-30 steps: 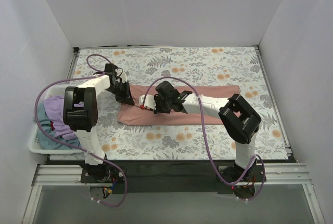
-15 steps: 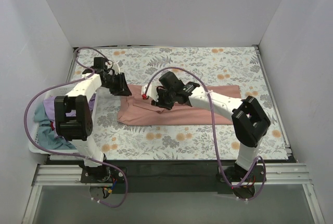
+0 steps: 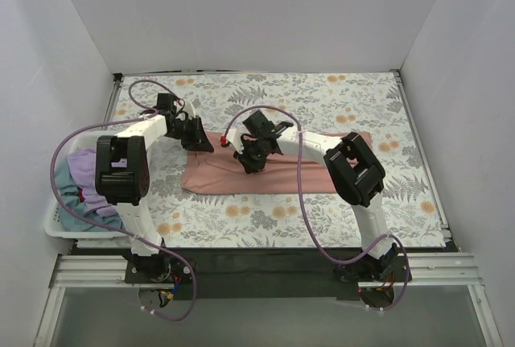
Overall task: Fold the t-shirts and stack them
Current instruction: Fold the tshirt
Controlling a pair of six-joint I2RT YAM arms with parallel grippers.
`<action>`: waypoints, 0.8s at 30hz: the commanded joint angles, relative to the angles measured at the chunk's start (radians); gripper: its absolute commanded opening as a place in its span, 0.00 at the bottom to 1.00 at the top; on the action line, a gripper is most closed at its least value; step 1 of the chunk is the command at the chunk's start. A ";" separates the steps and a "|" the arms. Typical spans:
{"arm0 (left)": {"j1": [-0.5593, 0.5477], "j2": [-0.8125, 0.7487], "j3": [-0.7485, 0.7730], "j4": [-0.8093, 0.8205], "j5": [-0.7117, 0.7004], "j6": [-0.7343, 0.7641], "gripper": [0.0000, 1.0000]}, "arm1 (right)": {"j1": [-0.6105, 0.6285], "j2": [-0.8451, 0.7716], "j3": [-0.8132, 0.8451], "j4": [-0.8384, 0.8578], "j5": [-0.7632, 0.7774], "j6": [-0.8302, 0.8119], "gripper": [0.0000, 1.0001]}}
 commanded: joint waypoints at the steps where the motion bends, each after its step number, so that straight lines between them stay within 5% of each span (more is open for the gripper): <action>1: -0.002 0.083 0.056 0.031 -0.047 -0.005 0.06 | -0.056 0.046 0.068 -0.021 -0.019 0.037 0.15; 12: -0.003 0.347 0.385 0.058 -0.196 0.005 0.06 | -0.131 -0.067 0.139 -0.156 -0.123 0.085 0.37; 17: -0.003 0.312 0.597 0.051 -0.221 0.010 0.19 | -0.254 -0.194 0.120 -0.271 -0.084 0.024 0.40; 24: -0.101 0.083 0.408 -0.026 -0.383 0.108 0.22 | -0.456 -0.325 -0.113 -0.379 0.114 -0.149 0.39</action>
